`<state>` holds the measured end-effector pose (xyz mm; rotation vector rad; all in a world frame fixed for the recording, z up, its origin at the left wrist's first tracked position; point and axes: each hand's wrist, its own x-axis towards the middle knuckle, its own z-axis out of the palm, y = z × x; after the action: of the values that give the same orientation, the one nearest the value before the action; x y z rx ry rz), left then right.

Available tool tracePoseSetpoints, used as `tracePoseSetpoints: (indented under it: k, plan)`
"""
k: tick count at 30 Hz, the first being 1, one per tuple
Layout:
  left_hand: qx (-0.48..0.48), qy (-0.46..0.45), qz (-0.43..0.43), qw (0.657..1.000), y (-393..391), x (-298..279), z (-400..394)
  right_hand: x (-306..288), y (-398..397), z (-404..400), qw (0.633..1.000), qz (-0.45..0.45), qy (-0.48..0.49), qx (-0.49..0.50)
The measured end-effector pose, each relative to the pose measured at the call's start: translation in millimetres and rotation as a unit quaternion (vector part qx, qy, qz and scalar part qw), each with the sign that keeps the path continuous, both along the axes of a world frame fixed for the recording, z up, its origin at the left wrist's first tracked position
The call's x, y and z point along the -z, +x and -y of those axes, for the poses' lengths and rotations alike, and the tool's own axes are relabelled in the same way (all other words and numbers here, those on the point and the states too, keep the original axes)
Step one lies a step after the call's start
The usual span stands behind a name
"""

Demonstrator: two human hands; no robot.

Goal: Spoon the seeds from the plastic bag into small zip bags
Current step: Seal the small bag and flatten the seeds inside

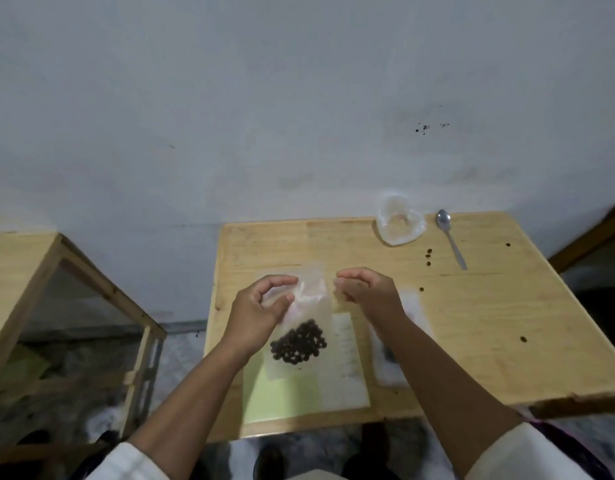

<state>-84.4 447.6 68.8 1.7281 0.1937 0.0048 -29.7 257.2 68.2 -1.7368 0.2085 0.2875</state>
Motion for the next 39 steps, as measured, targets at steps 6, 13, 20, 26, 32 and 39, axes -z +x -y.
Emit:
tracePoseSetpoints:
  k: [6,13,20,26,32,39]
  plan:
    - [0.008,-0.086,-0.073,0.994,-17,23,-17,54,-21,10,0.925,-0.004,-0.373,-0.068]
    - [0.0,-0.116,-0.095,0.989,-15,28,-20,77,-18,2,0.893,0.009,-0.441,-0.094]
    - [0.013,-0.119,-0.101,0.988,-12,23,-26,57,-8,1,0.935,0.033,-0.352,-0.025]
    - [0.017,-0.107,-0.083,0.991,-5,13,-30,-14,-9,-32,0.983,0.07,-0.152,-0.072]
    - [0.025,-0.12,-0.078,0.989,-1,-3,-26,-41,-18,-66,0.958,0.128,-0.226,-0.117]
    - [0.01,-0.098,-0.042,0.994,-6,-17,-29,-46,-23,-80,0.956,0.143,-0.238,-0.091]
